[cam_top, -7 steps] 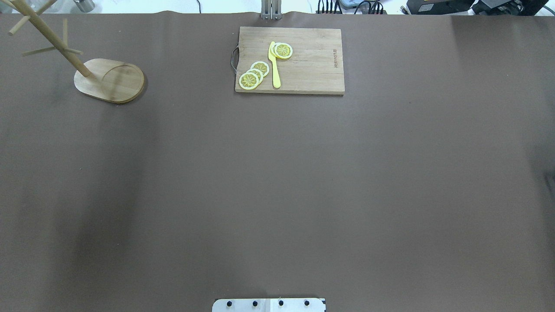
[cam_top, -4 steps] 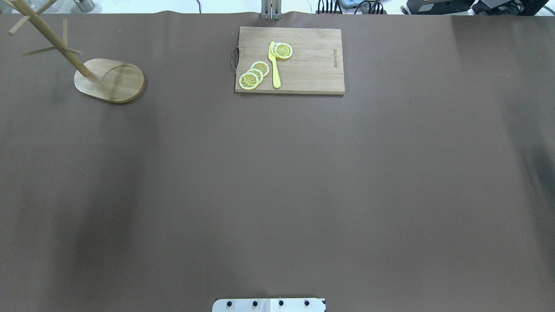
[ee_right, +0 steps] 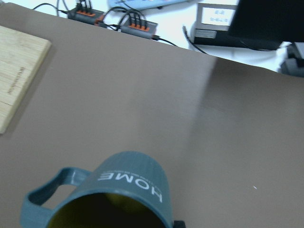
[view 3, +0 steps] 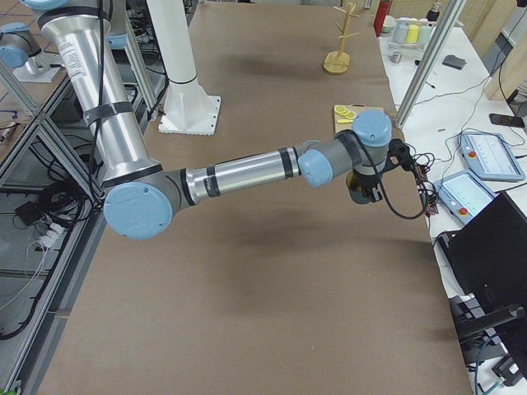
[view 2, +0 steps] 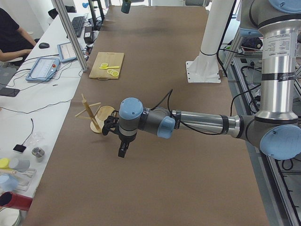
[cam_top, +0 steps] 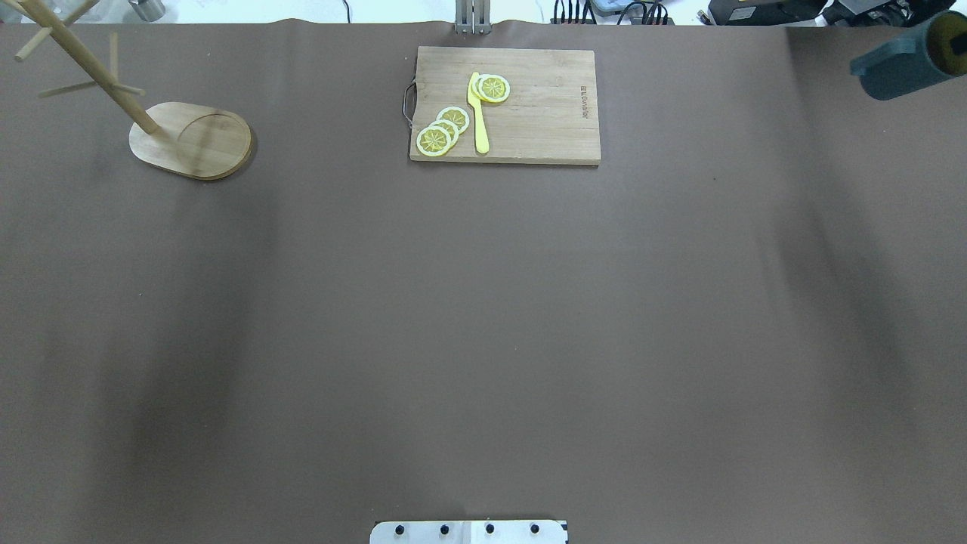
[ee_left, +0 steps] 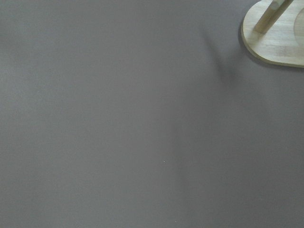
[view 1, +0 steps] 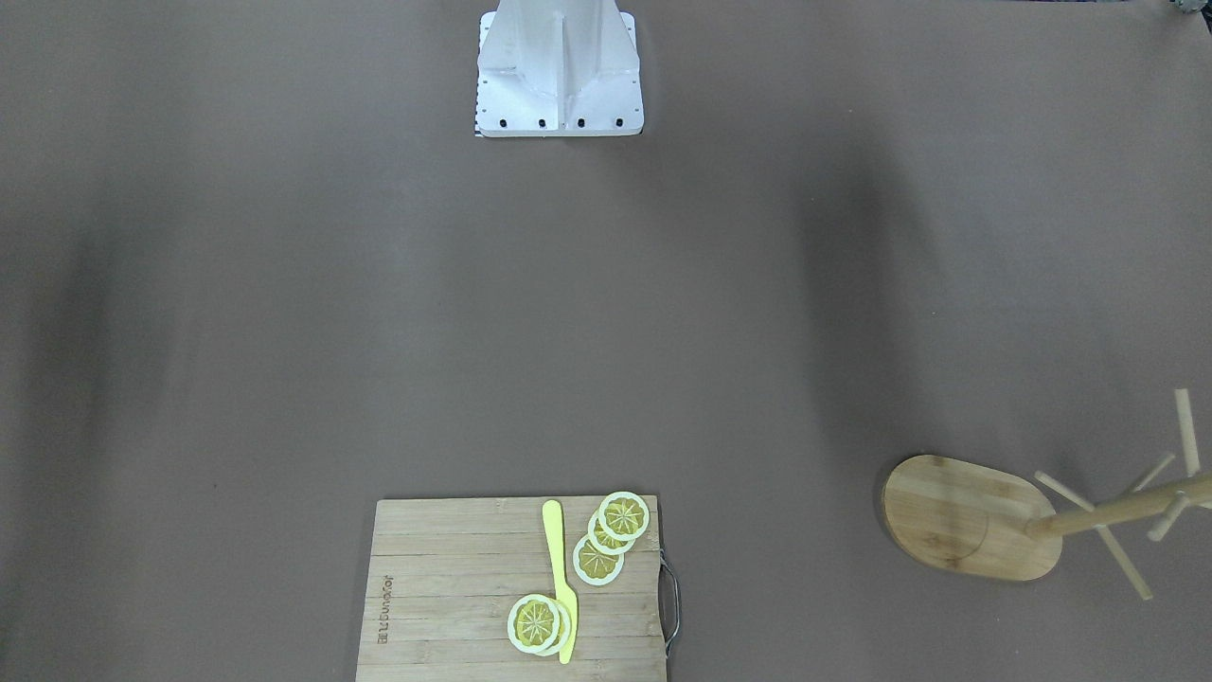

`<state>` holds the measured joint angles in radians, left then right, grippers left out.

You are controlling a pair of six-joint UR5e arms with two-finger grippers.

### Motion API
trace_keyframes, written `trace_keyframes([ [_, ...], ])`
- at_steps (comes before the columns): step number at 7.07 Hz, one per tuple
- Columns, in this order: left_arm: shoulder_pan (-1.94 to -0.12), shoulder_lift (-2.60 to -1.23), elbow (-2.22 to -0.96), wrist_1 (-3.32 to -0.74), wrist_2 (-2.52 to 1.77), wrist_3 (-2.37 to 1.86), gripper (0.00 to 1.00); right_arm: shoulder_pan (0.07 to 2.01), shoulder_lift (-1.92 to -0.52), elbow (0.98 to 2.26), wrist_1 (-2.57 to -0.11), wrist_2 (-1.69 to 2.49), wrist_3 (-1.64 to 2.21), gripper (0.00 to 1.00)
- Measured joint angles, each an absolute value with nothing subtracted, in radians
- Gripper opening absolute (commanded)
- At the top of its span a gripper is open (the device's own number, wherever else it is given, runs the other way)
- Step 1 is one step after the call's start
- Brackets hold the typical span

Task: Hang cup on storage rack
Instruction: 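Carry the blue mug with the right gripper and lower it near the cutting board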

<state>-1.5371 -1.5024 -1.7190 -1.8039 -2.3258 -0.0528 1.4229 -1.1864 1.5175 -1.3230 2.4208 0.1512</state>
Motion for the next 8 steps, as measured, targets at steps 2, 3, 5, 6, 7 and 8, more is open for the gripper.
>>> trace_keyframes([
  [2, -1.537, -1.504, -1.722, -1.804, -2.367, -0.058, 0.99, 1.202, -1.054, 1.546, -1.324, 2.333, 0.347, 0.0],
  [3, -1.536, -1.504, -1.721, -1.804, -2.381, -0.059, 0.99, 1.094, -1.016, 1.574, -1.324, 2.281, 0.429, 0.0],
  [5, -1.536, -1.505, -1.719, -1.803, -2.39, -0.06, 0.99, 0.928, -0.961, 1.612, -1.326, 2.223, 0.495, 0.0],
  [6, -1.536, -1.505, -1.716, -1.802, -2.391, -0.06, 0.99, 0.854, -0.927, 1.614, -1.336, 2.176, 0.522, 0.0],
  [7, -1.536, -1.505, -1.714, -1.801, -2.391, -0.06, 0.99, 0.786, -0.881, 1.597, -1.374, 2.122, 0.554, 0.0],
  [8, -1.535, -1.506, -1.71, -1.8, -2.392, -0.06, 0.99, 0.737, -0.832, 1.565, -1.425, 2.085, 0.571, 0.0],
])
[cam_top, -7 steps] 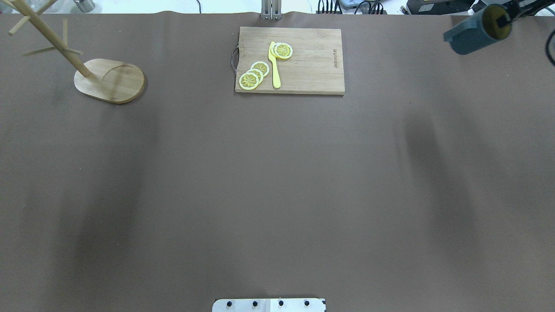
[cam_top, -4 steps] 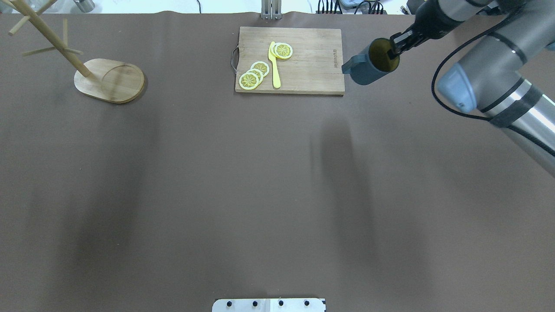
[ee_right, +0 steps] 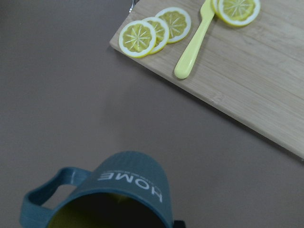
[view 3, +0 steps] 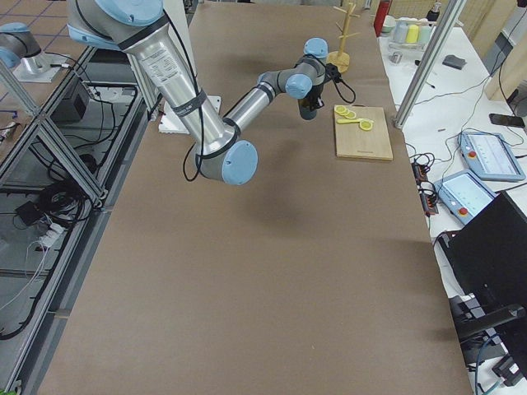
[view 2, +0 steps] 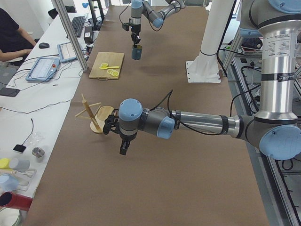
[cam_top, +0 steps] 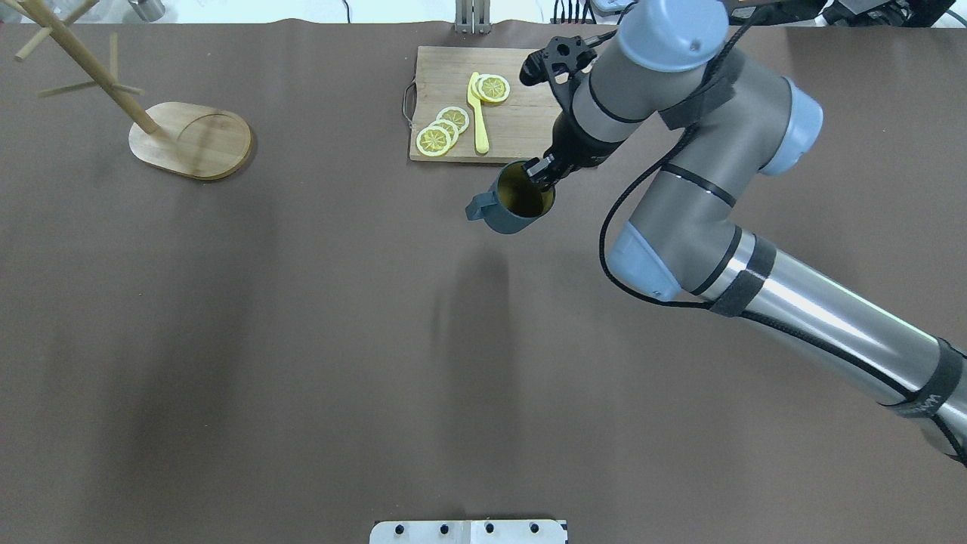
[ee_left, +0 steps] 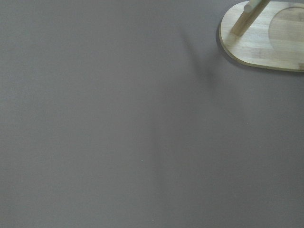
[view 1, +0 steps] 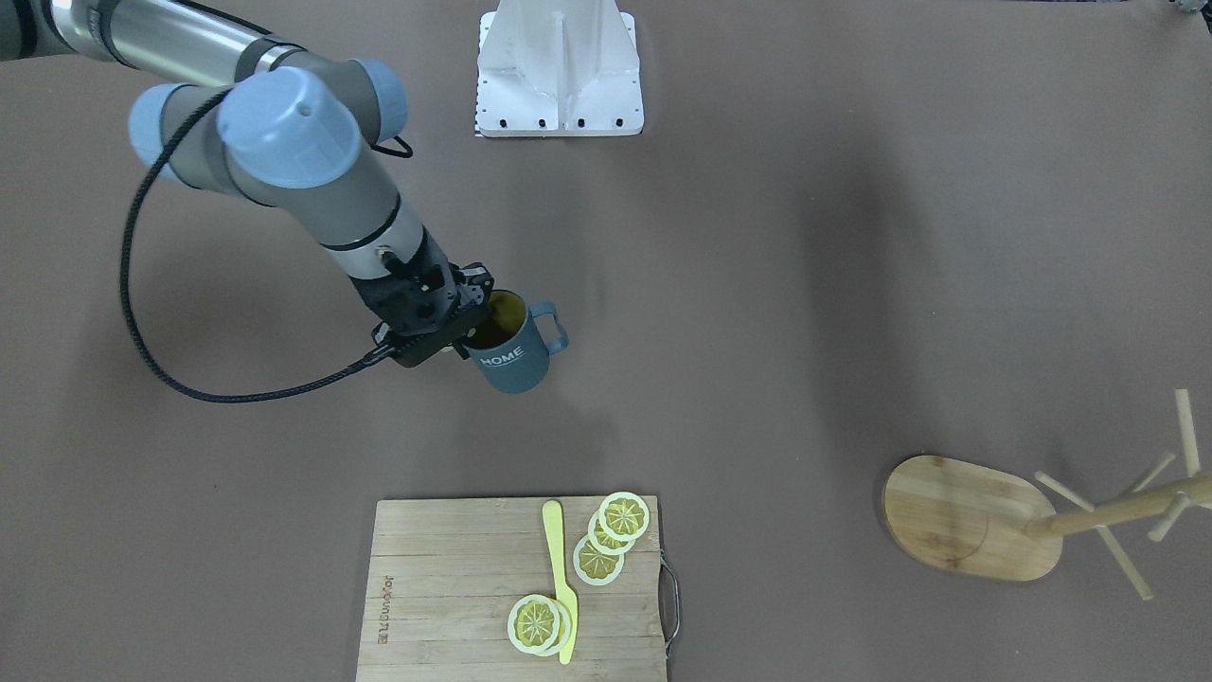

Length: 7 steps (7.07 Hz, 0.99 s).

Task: Hang cup on storage rack
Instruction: 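Carry the blue mug with the right gripper and lower it near the cutting board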

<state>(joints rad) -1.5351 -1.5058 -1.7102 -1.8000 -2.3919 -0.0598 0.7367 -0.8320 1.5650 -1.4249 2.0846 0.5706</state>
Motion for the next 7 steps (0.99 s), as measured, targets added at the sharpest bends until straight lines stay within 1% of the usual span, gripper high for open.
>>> trace_keyframes([
  [2, -1.534, -1.506, -1.698, -1.8, -2.415, -0.059, 0.99, 0.671, -0.759, 1.496, -1.471, 2.045, 0.584, 0.0],
  [4, -1.534, -1.507, -1.693, -1.801, -2.427, -0.058, 0.99, 0.645, -0.726, 1.451, -1.476, 2.037, 0.584, 0.0],
  [5, -1.534, -1.507, -1.693, -1.801, -2.428, -0.058, 0.99, 0.637, -0.724, 1.444, -1.477, 2.036, 0.584, 0.13],
  [6, -1.534, -1.508, -1.692, -1.801, -2.428, -0.058, 0.99, 0.629, -0.724, 1.438, -1.479, 2.036, 0.585, 0.99],
  [7, -1.534, -1.508, -1.693, -1.801, -2.428, -0.058, 0.99, 0.619, -0.724, 1.431, -1.479, 2.031, 0.59, 1.0],
])
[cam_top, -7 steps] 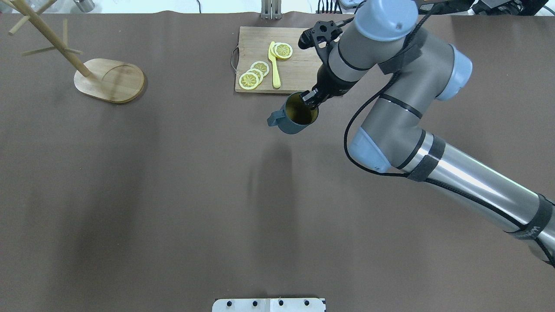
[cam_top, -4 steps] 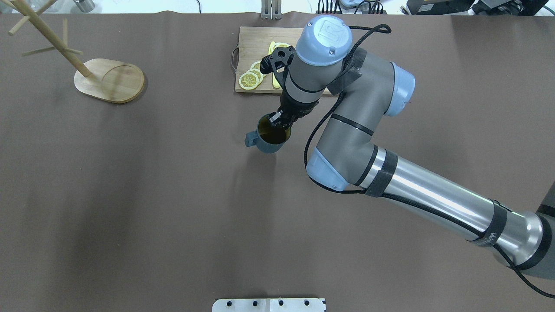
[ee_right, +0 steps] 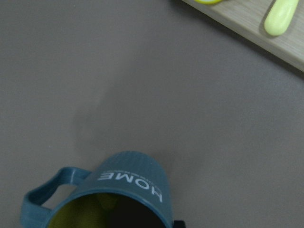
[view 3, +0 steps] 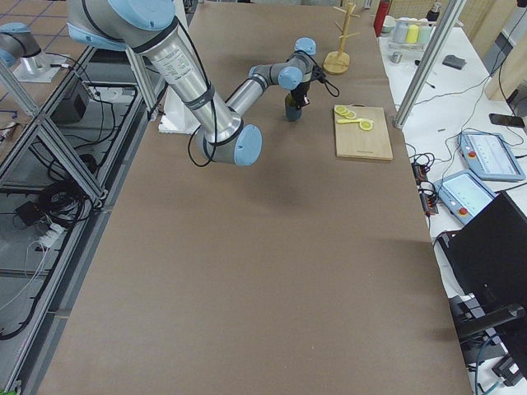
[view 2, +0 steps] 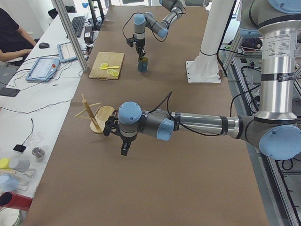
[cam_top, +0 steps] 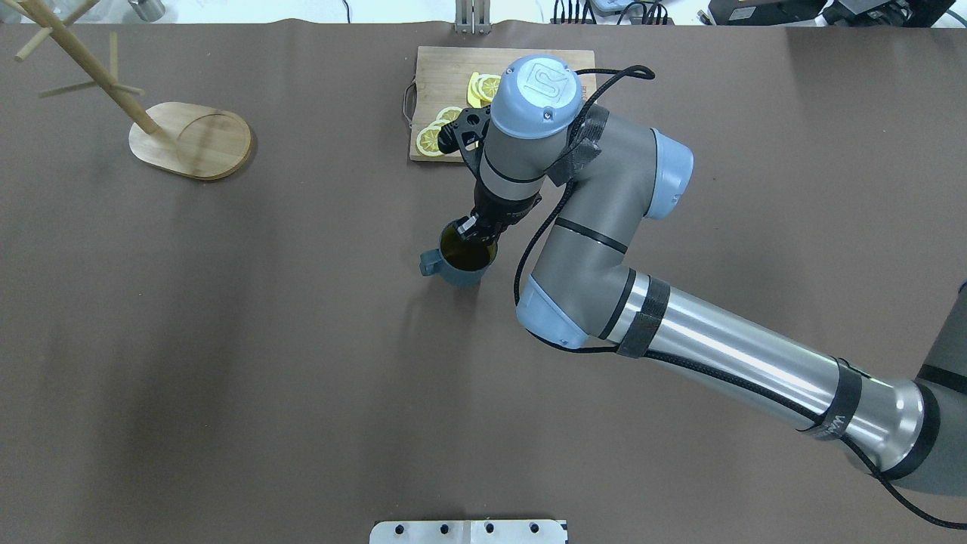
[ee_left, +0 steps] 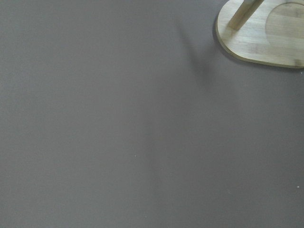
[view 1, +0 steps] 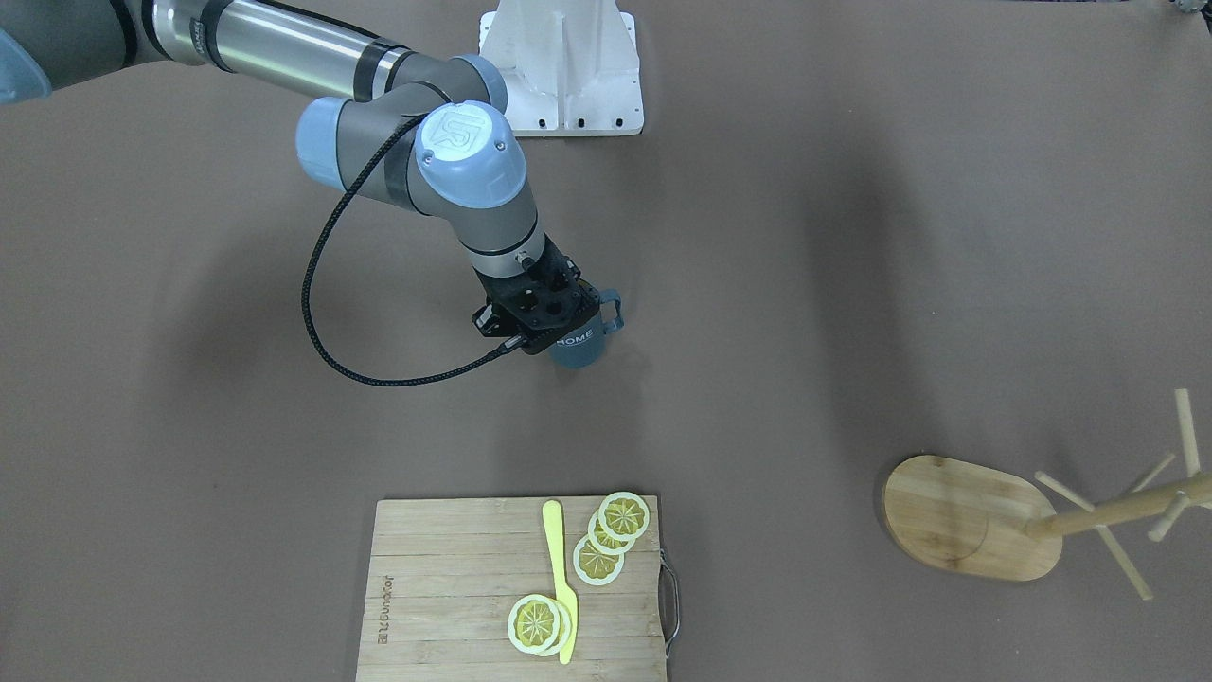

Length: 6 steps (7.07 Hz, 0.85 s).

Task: Hang cup on storage rack
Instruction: 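Carry the blue mug with the right gripper and lower it near the cutting board, then open the right gripper and raise it off the mug while the left arm reaches in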

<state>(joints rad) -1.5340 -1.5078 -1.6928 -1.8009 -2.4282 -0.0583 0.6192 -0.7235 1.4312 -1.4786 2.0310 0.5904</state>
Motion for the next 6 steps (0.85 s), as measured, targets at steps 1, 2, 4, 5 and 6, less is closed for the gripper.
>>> trace_keyframes([
  [1, -1.534, -1.508, -1.694, -1.801, -2.428, -0.058, 0.99, 0.611, -0.723, 1.426, -1.475, 2.019, 0.607, 1.0],
  [2, -1.534, -1.508, -1.695, -1.801, -2.428, -0.058, 0.98, 0.605, -0.723, 1.424, -1.472, 2.011, 0.626, 1.0],
  [4, -1.534, -1.515, -1.707, -1.804, -2.429, -0.06, 0.99, 0.62, -0.72, 1.43, -1.469, 2.018, 0.637, 1.0],
  [5, -1.534, -1.522, -1.724, -1.804, -2.43, -0.061, 0.98, 0.645, -0.719, 1.44, -1.471, 2.044, 0.638, 1.0],
  [6, -1.534, -1.525, -1.76, -1.803, -2.436, -0.063, 0.98, 0.682, -0.721, 1.452, -1.471, 2.091, 0.639, 1.0],
])
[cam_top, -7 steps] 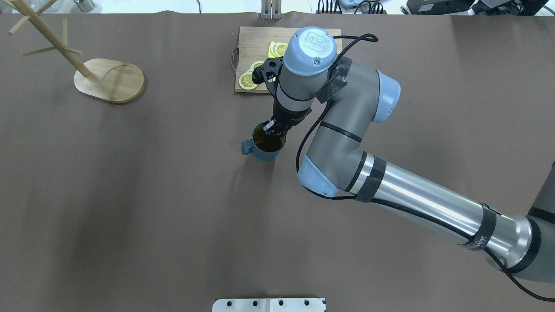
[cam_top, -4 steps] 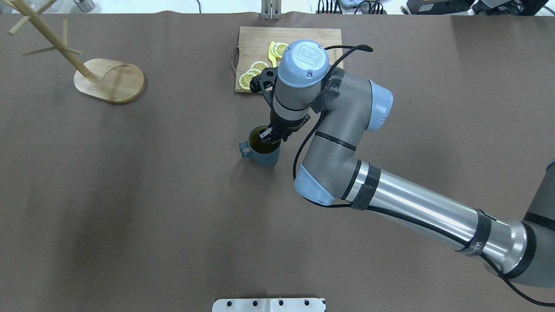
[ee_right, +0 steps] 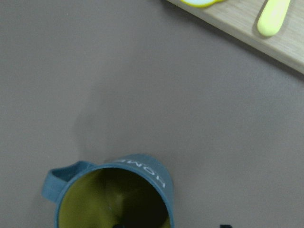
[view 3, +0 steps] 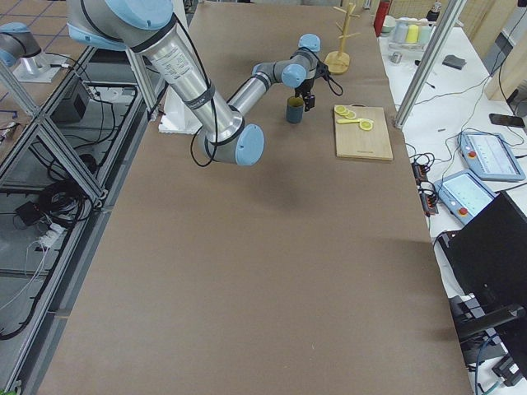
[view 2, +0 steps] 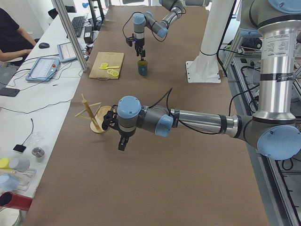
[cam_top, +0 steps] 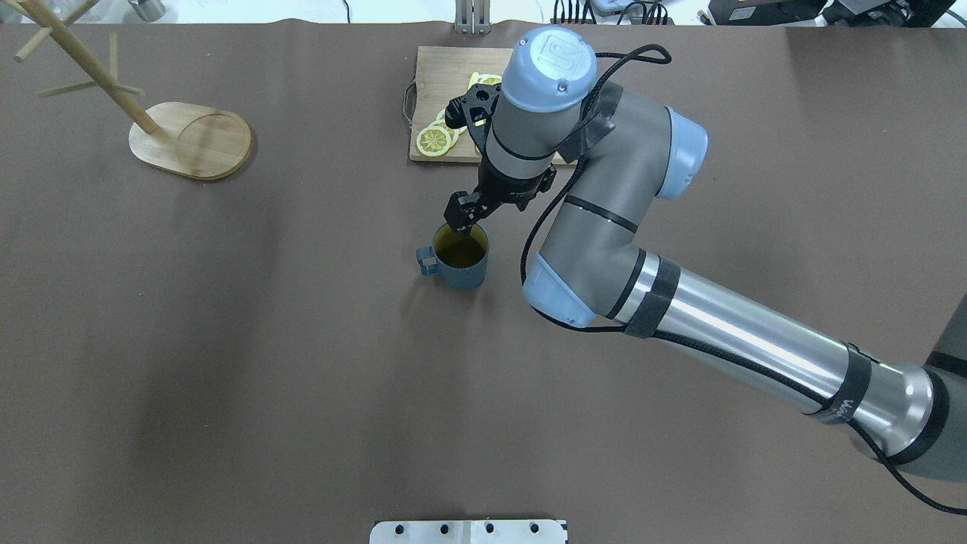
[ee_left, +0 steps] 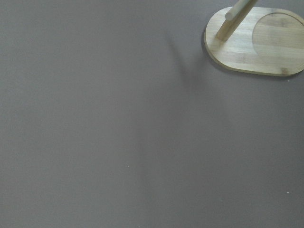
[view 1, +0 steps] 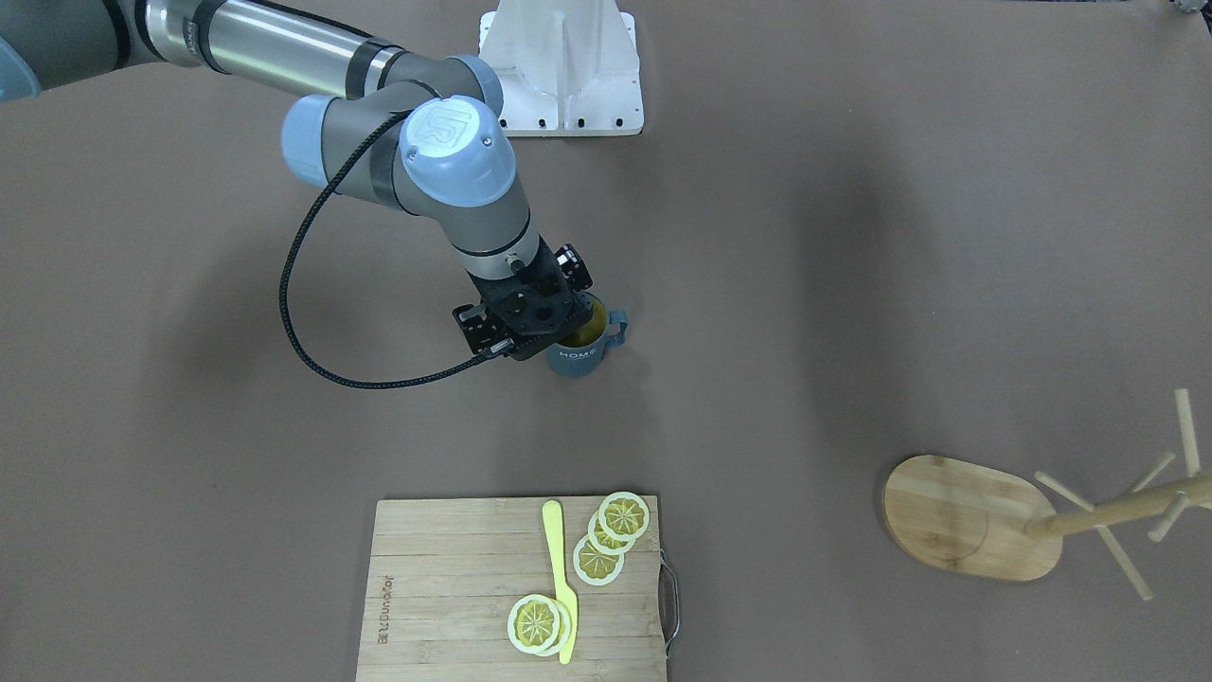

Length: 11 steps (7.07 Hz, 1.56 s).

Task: Hang cup on storage rack
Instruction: 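Open the right gripper and raise it off the mug while the left arm reaches in, then close the left gripper on the blue mug's handle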

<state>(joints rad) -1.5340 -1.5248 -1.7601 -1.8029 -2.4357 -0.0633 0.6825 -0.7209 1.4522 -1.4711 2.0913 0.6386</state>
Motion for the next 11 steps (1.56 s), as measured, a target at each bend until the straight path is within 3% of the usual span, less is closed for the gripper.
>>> trace_keyframes([
  [3, -1.478, -1.542, -1.959, -1.849, -2.521, -0.255, 0.98, 0.835, -0.75, 1.473, -1.464, 2.266, 0.63, 1.0],
  [5, -1.278, -1.671, -1.983, -2.024, -2.514, -0.477, 0.98, 0.892, -0.784, 1.474, -1.441, 2.306, 0.623, 1.0],
  [8, -0.908, -1.935, -1.79, -2.256, -2.229, -0.607, 0.98, 0.935, -0.876, 1.475, -1.357, 2.34, 0.625, 1.0],
  [11, -0.683, -1.974, -1.519, -2.703, -1.969, -0.612, 0.98, 0.951, -0.921, 1.473, -1.346, 2.348, 0.637, 1.0],
])
